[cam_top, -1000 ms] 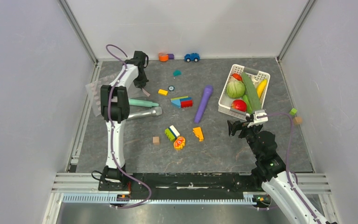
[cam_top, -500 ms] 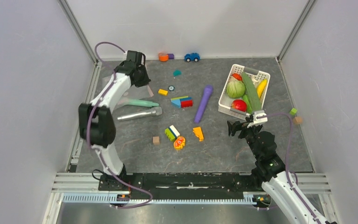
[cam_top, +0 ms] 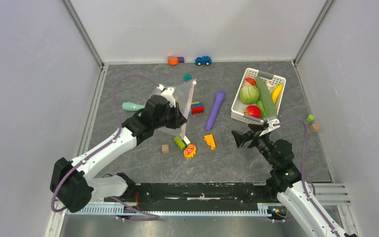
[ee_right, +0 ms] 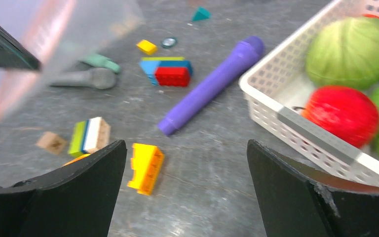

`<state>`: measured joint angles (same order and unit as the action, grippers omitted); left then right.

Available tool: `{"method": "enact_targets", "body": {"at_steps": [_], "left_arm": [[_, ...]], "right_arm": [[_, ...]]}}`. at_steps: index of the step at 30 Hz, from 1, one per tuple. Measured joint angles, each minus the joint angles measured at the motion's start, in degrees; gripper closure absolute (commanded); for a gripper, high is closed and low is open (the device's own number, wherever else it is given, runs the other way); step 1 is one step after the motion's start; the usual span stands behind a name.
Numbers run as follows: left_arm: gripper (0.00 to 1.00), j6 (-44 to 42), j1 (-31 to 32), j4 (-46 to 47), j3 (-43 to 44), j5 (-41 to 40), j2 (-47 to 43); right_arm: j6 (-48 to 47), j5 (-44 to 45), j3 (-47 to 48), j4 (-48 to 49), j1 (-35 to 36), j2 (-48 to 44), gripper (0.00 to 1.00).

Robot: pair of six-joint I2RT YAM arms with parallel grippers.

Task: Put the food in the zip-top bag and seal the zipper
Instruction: Pick up the zipper food storage bag at the center of the board, then open the zipper of the food storage bag.

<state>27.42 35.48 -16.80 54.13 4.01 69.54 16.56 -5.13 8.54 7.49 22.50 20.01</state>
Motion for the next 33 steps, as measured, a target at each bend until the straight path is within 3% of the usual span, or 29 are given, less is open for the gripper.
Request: {"method": "enact_targets", "body": {"at_steps": [7, 12, 17, 22, 29, 33], "left_arm": [[0.98, 3.3, 6.6, 4.9, -10.3, 4.0, -4.5], [0.98, 5.8, 9.1, 7.8, -14.4, 3.5, -5.8], [0.98, 6.9, 11.6, 9.0, -15.5, 1.4, -6.2], [0.98, 7.0, 13.9, 9.7, -15.5, -1.2, -6.2], [0.98, 7.1, 17.2, 9.7, -15.5, -5.7, -6.2], [0.98, 7.1, 18.7, 9.7, -15.5, -8.0, -6.4]], "right_arm": [[10.3, -11.3, -4.5, 15.4, 0.0, 3.4, 0.02], [15.2, -10.1, -5.1, 22.3, 4.7, 10.6, 0.02], [13.5, 2.2, 1.3, 21.0, 20.5, 20.7, 0.02], [11.3, 20.6, 9.1, 20.6, 33.5, 29.9, 0.02], [11.1, 39.4, 16.3, 17.3, 40.7, 39.1, 0.02], [11.3, 44.9, 17.7, 16.3, 41.5, 42.1, 0.02]]}}
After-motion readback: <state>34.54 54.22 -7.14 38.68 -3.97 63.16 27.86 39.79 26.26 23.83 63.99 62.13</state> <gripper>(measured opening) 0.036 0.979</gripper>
